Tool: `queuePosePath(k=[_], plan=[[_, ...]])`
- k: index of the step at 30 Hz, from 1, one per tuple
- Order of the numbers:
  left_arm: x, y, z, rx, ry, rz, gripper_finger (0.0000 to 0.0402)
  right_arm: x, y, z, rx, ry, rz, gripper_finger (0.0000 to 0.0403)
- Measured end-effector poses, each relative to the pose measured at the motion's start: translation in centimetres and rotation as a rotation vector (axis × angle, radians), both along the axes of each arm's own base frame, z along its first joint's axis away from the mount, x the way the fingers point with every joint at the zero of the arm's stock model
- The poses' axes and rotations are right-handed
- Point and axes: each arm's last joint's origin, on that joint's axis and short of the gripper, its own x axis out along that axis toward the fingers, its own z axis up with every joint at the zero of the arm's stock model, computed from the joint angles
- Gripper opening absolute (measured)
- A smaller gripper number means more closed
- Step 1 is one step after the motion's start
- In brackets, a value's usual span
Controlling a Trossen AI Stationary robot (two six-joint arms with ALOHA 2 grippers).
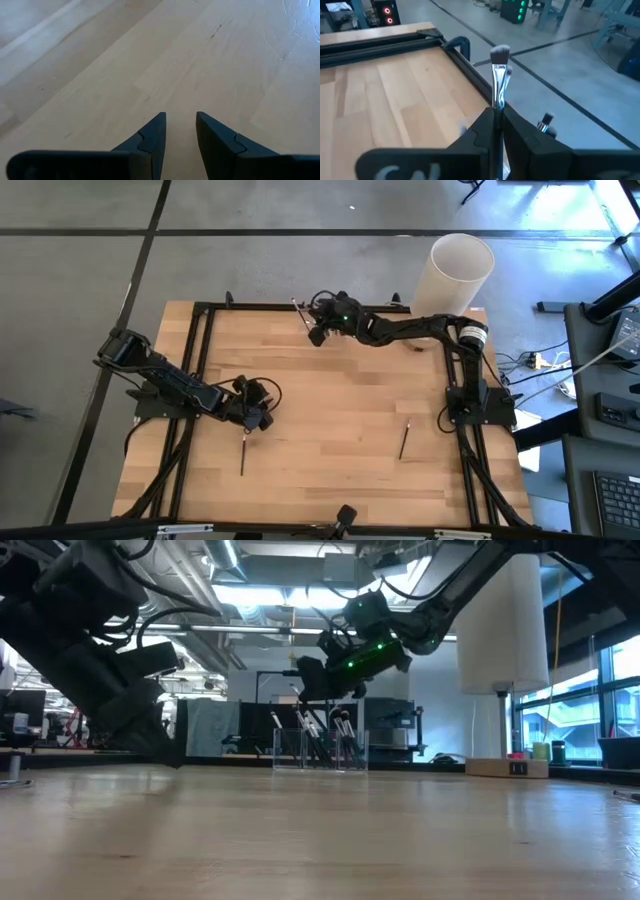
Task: Put items in baskets/containers
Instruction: Put the black eyeshadow brush into the transparent organizer
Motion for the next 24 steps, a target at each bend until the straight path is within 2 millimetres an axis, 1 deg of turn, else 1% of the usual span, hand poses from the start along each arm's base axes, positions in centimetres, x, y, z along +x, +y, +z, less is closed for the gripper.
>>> queuePosePath(k=[5, 11, 14, 17, 20, 24], plan=[[0.0, 0.0, 0.0, 0.001, 0.0, 0.0, 0.0102, 0.1, 0.0, 0.2, -0.025, -0.015, 0.004, 0.0037], [0.0, 0.0, 0.0, 0.001, 0.0, 0.0, 0.0102, 0.2, -0.1, 1.3, -0.081, -0.114, 0.004, 0.0037], [0.0, 0.0, 0.0, 0.001, 0.0, 0.0, 0.0102, 0.1, -0.4, 1.4, -0.092, -0.121, -0.001, 0.0037], [0.0, 0.0, 0.0, 0.001, 0.0, 0.001, 0.0102, -0.2, -0.9, 1.0, -0.076, -0.079, -0.014, 0.0037], [0.0, 0.0, 0.0, 0.0, -0.001, 0.0, 0.0102, -0.4, -1.5, 0.1, -0.066, -0.012, -0.022, 0.0037], [0.1, 0.0, 0.0, -0.007, -0.009, -0.002, 0.0102, -0.6, -1.9, -0.4, -0.036, 0.009, 0.018, 0.0037]])
